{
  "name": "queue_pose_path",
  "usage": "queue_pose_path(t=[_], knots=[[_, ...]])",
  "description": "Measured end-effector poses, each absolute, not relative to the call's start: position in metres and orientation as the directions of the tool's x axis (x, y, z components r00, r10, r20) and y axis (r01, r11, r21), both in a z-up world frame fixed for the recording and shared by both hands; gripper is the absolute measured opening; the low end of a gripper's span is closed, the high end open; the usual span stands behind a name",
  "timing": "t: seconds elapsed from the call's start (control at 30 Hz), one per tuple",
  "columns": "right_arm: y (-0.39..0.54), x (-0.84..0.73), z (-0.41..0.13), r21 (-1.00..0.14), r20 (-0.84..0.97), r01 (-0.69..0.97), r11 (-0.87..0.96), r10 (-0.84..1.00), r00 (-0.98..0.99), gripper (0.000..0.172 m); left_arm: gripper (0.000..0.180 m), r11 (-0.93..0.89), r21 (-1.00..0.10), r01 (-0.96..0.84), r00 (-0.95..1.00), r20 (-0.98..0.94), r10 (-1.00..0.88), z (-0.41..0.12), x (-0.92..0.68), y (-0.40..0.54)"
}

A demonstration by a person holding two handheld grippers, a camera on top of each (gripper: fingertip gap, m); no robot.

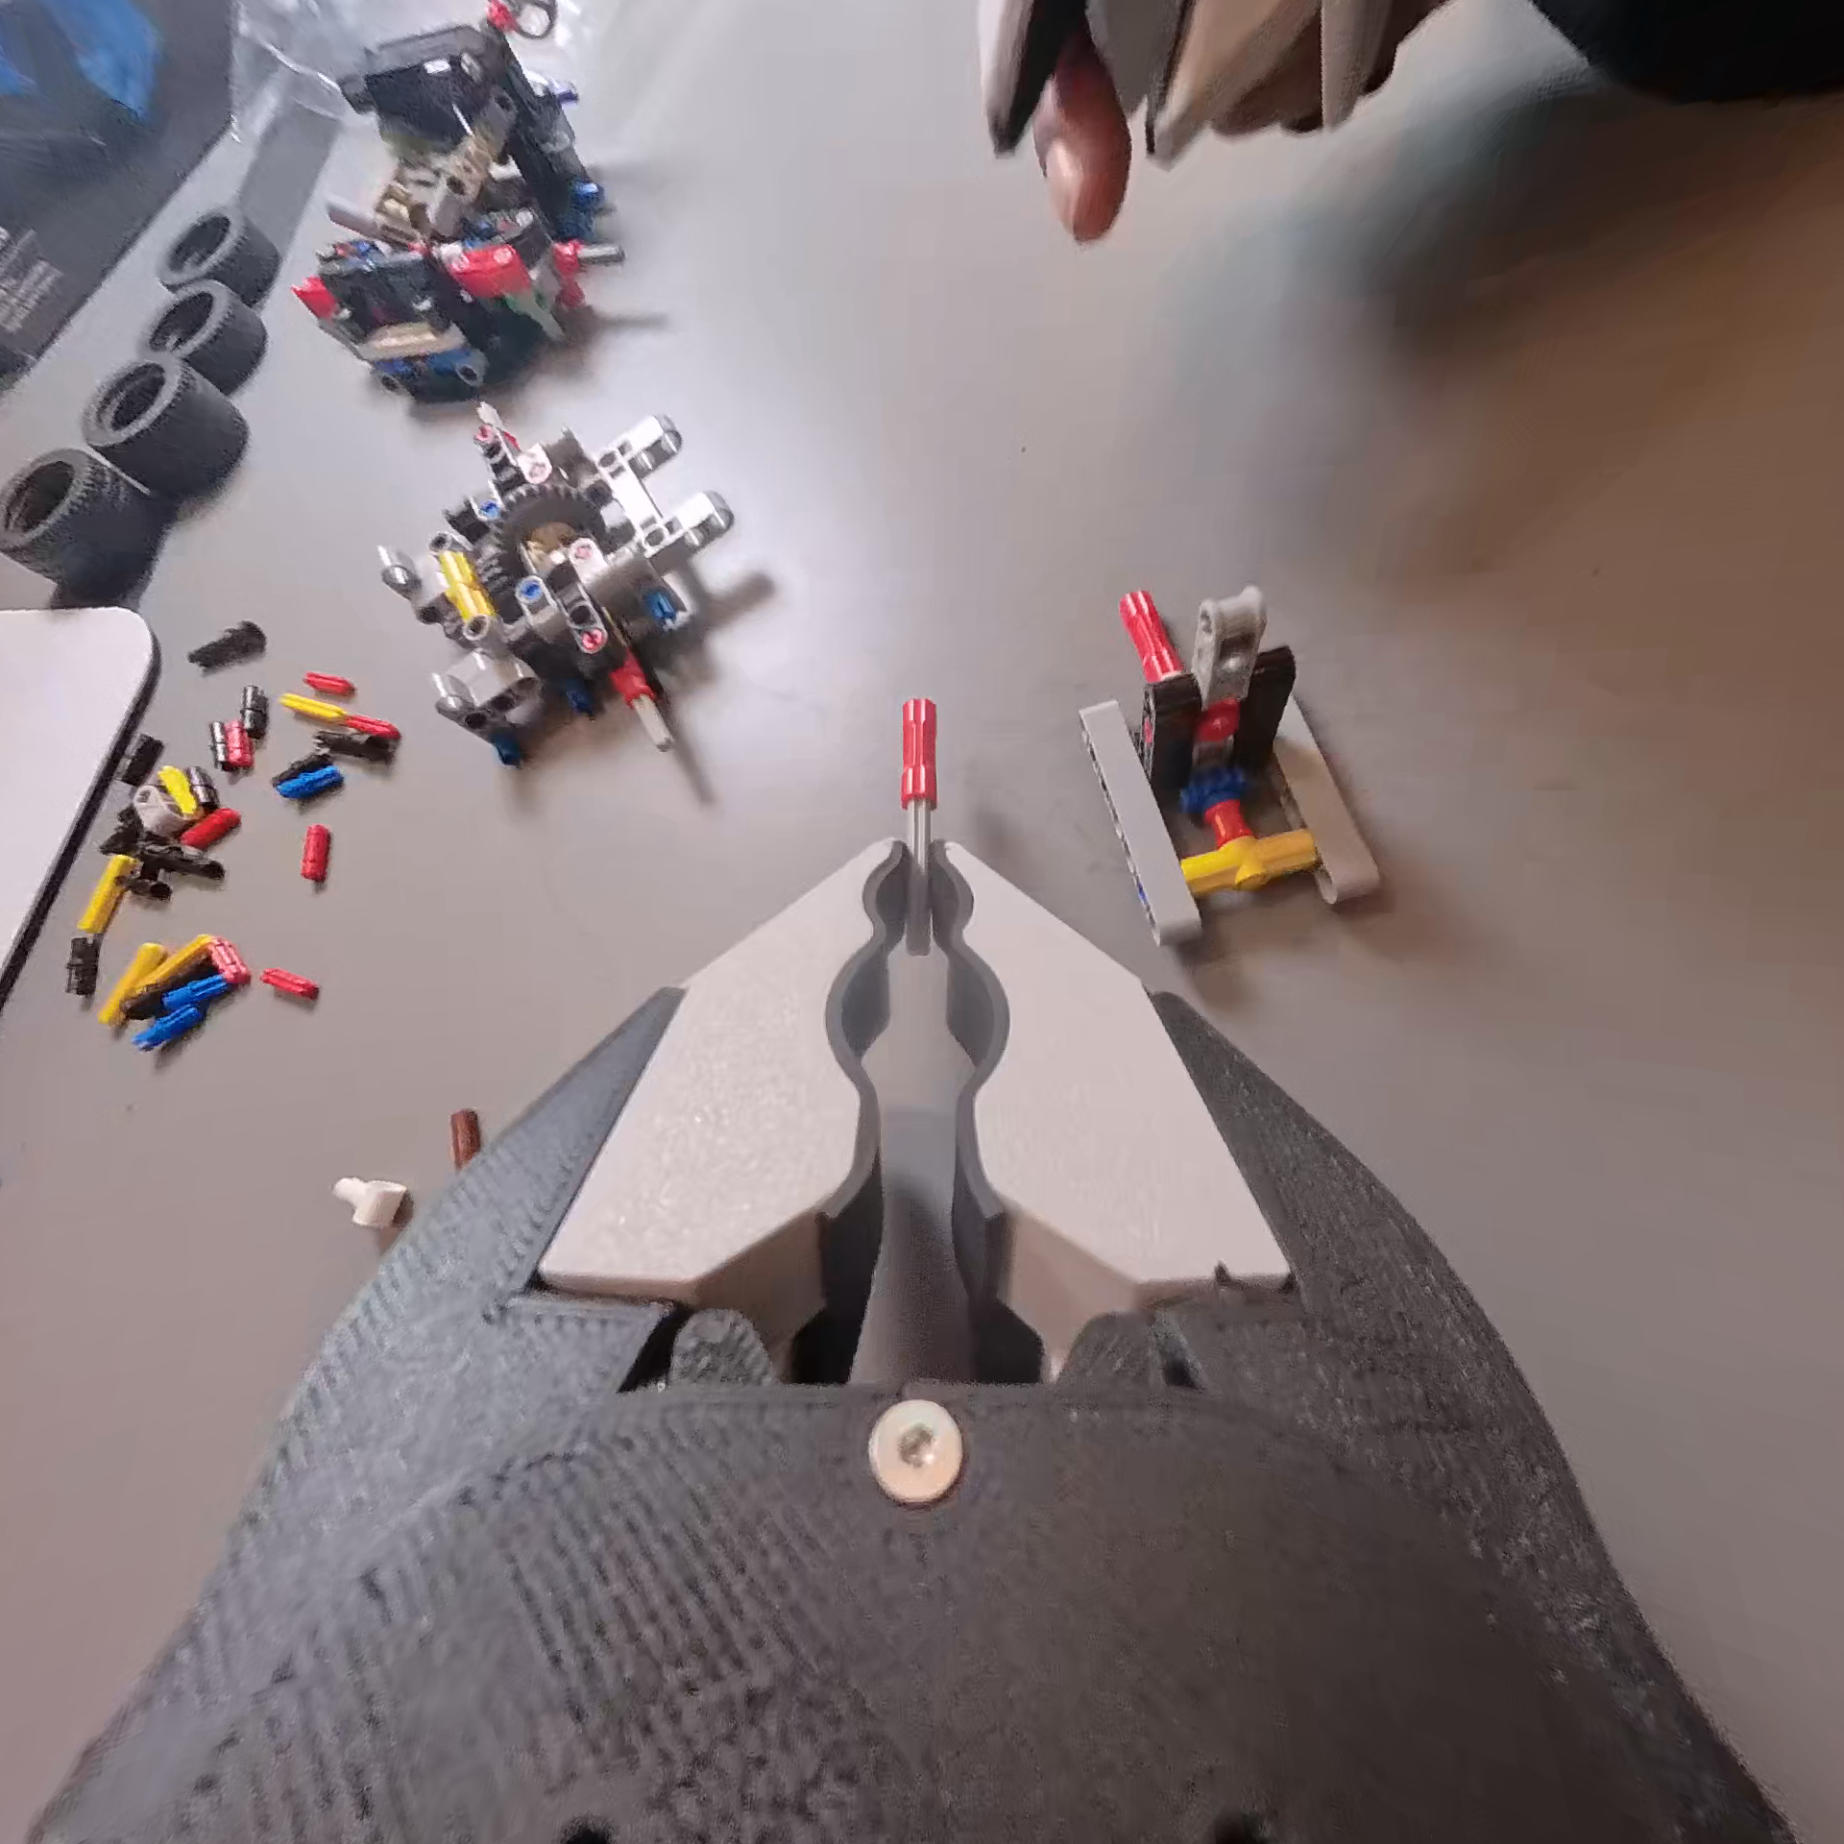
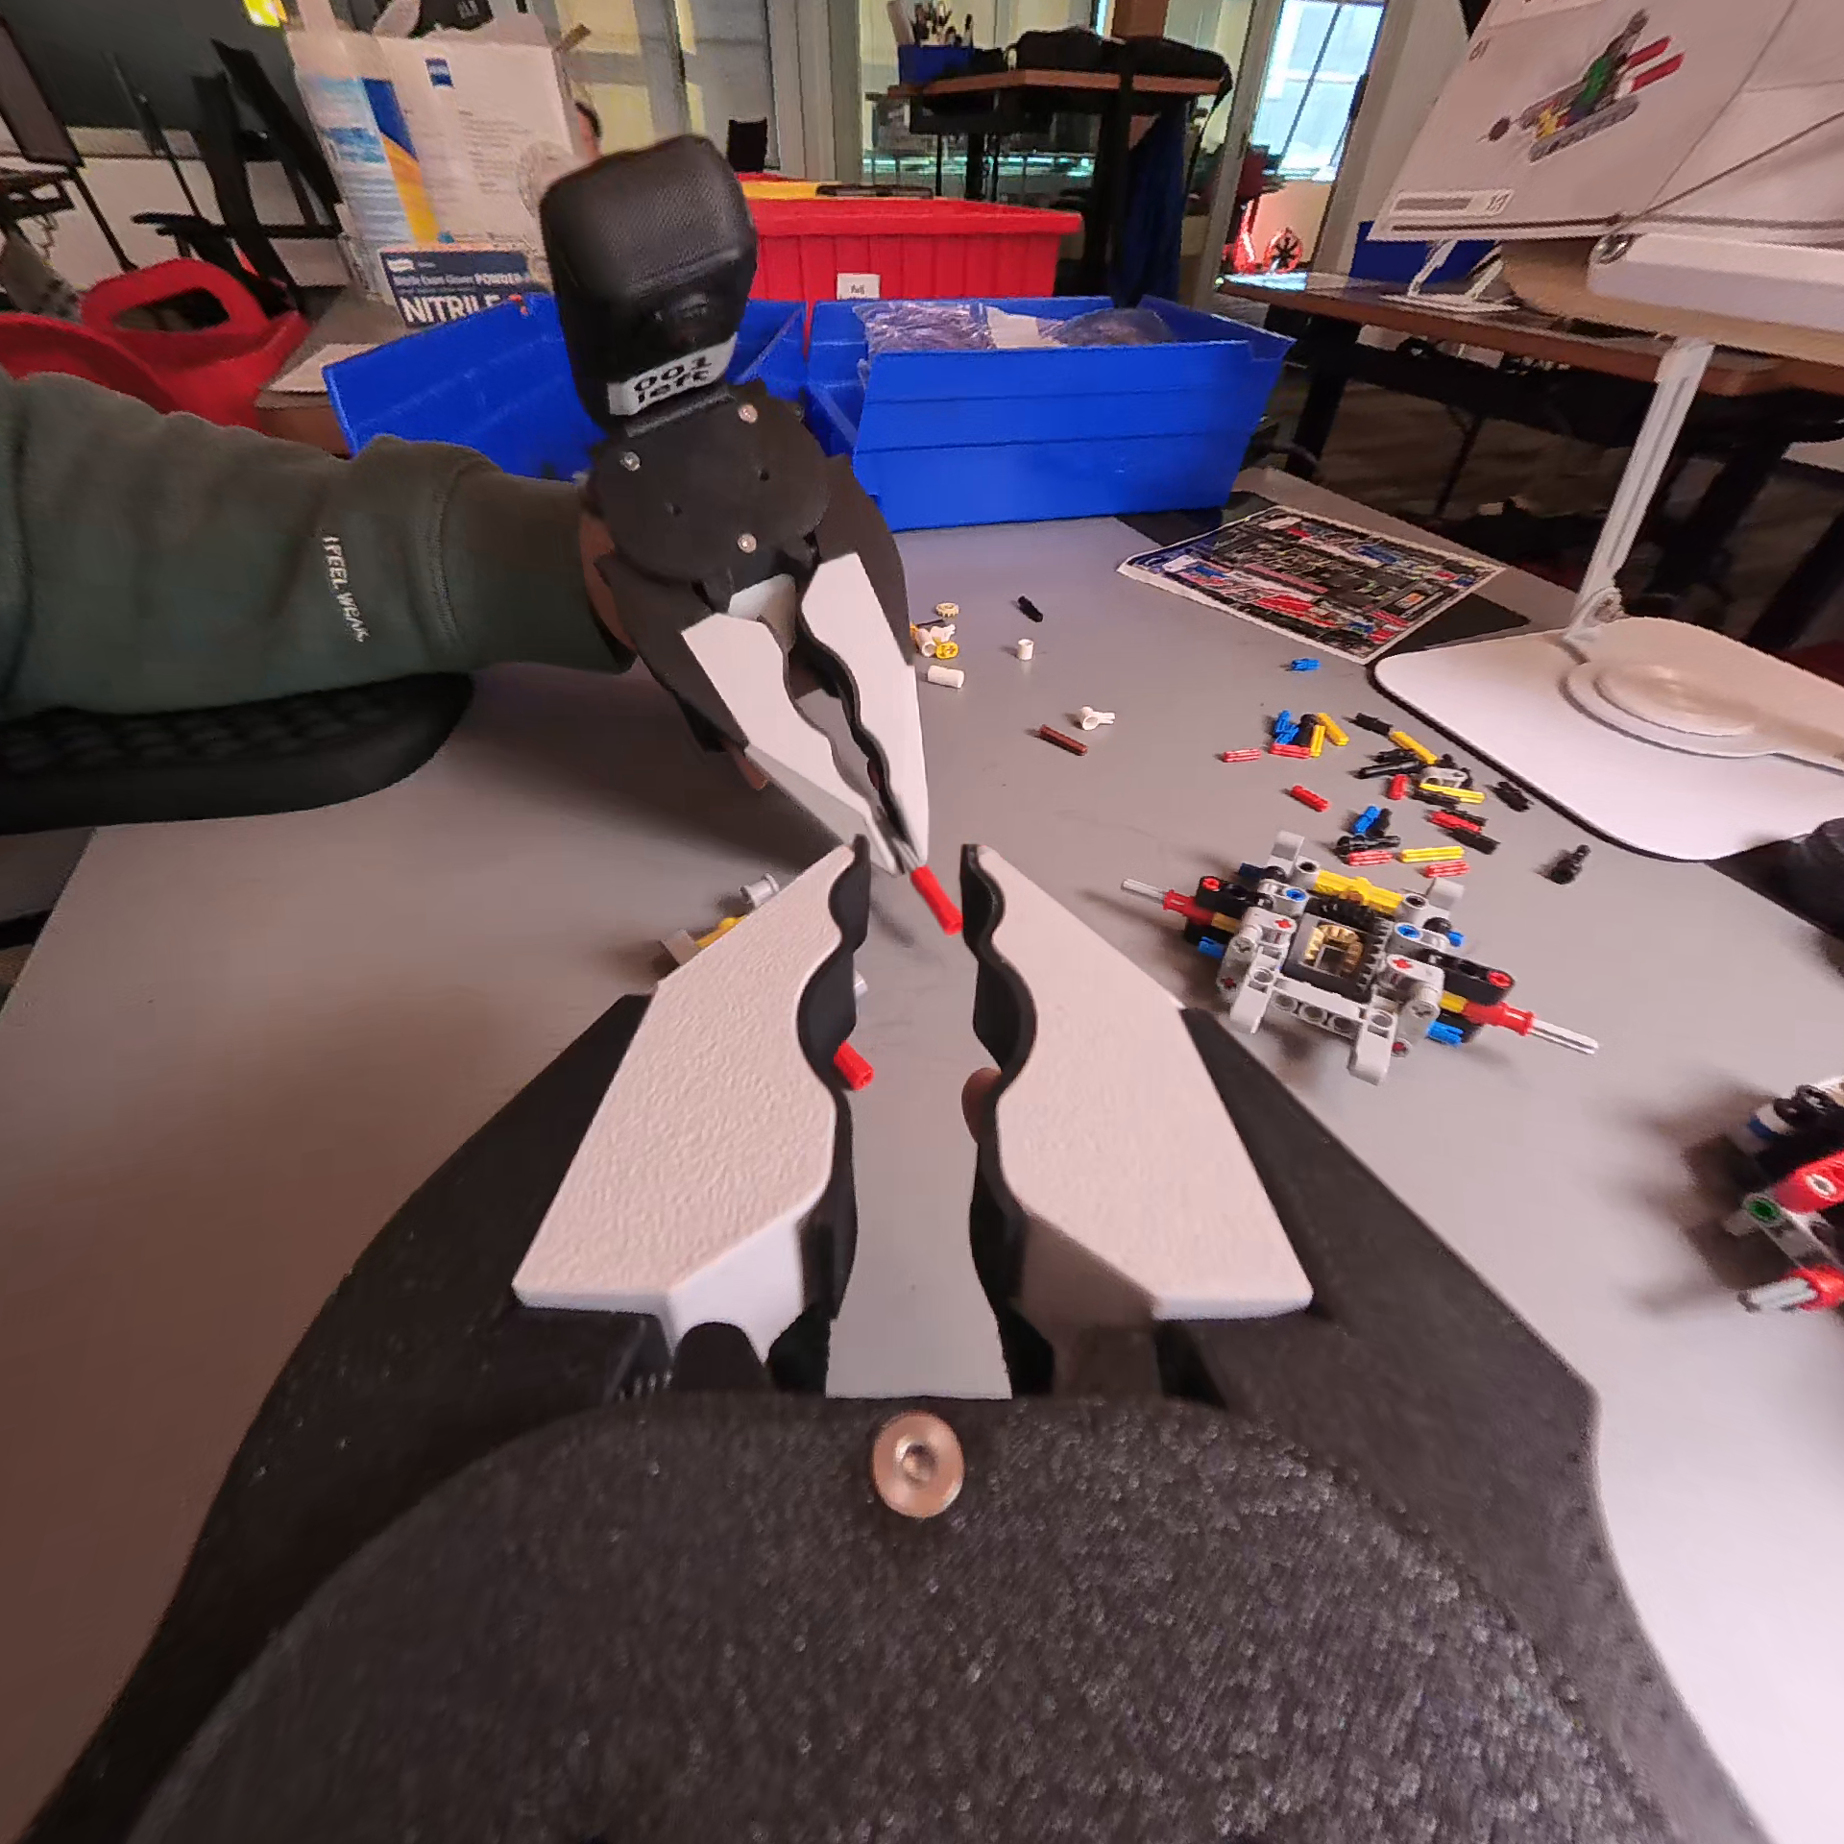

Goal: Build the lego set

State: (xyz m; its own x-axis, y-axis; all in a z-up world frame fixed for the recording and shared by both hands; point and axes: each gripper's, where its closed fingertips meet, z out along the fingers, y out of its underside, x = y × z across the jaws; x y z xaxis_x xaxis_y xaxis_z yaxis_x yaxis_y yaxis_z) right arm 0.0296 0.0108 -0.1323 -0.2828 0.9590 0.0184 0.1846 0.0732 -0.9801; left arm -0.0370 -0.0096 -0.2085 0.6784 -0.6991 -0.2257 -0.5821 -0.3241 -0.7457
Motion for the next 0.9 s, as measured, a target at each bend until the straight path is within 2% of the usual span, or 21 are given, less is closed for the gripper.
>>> queue_pose_path(t=[0.17,0.53,0.7,0.9], knots=[[0.013,0.03,-0.135,-0.978,0.012,0.199,0.07,0.961,-0.278,0.015,0.003,-0.338,-0.722,-0.604,0.654,-0.206,-0.728,-0.22,-0.03,-0.013],[0.012,0.028,-0.14,-0.975,0.012,0.213,0.069,0.966,-0.259,0.014,0.004,-0.352,-0.746,-0.565,0.69,-0.193,-0.698,-0.22,-0.031,-0.013],[0.016,0.027,-0.144,-0.971,-0.032,0.237,0.026,0.97,-0.239,0.015,0.021,-0.368,-0.782,-0.503,0.729,-0.155,-0.666,-0.213,-0.034,-0.011],[0.025,0.024,-0.148,-0.965,-0.059,0.261,-0.008,0.98,-0.188,0.015,0.024,-0.39,-0.85,-0.355,0.817,-0.08,-0.571,-0.197,-0.046,-0.005]])
